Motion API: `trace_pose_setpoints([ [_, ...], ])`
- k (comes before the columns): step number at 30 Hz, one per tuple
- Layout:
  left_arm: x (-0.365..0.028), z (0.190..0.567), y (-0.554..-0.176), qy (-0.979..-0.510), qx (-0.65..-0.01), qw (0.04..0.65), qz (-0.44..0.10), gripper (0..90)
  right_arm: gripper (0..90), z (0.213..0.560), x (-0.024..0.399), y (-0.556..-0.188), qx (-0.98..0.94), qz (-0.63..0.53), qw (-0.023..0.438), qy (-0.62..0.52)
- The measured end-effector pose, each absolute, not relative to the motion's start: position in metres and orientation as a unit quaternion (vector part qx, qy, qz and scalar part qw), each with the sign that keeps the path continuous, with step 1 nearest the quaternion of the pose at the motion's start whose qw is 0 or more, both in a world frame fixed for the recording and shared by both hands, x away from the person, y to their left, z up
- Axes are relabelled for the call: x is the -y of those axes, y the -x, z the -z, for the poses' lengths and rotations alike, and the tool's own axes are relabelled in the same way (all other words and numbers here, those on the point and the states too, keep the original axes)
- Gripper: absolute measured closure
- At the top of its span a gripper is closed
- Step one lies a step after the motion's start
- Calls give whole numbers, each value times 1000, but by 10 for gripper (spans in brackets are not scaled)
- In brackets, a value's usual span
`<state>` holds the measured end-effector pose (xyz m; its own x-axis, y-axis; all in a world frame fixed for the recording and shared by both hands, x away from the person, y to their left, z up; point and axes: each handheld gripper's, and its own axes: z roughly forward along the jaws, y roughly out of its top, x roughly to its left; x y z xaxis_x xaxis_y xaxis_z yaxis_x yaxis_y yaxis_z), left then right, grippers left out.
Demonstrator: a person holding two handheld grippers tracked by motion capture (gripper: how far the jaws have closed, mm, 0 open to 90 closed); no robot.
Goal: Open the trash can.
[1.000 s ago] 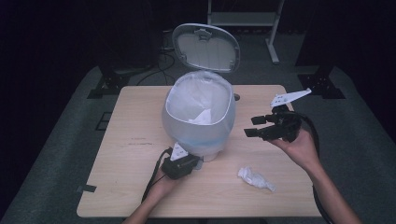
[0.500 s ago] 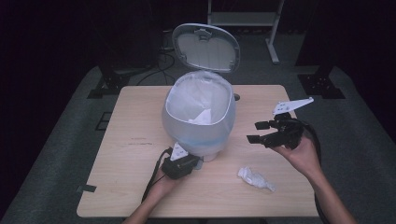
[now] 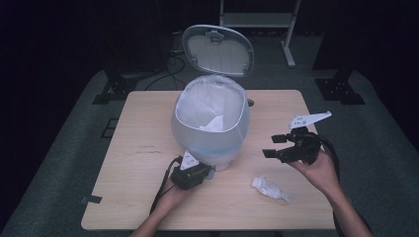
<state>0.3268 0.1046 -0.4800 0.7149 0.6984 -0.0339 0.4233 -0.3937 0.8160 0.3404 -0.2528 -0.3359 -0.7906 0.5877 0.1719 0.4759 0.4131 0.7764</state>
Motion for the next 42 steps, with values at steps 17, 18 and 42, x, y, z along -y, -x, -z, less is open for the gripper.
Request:
trace_pose_setpoints([
  [17,-105,480,-327,-819,-343,432,-159,674,270,356,258,-330,-839,-434,64,-323],
  [18,-104,480,-327,-819,-343,432,-160,674,270,358,258,-329,-839,-433,66,-322],
  [42,-105,480,-327,-819,-343,431,-159,674,269,379,262,-315,-843,-422,74,-326],
])
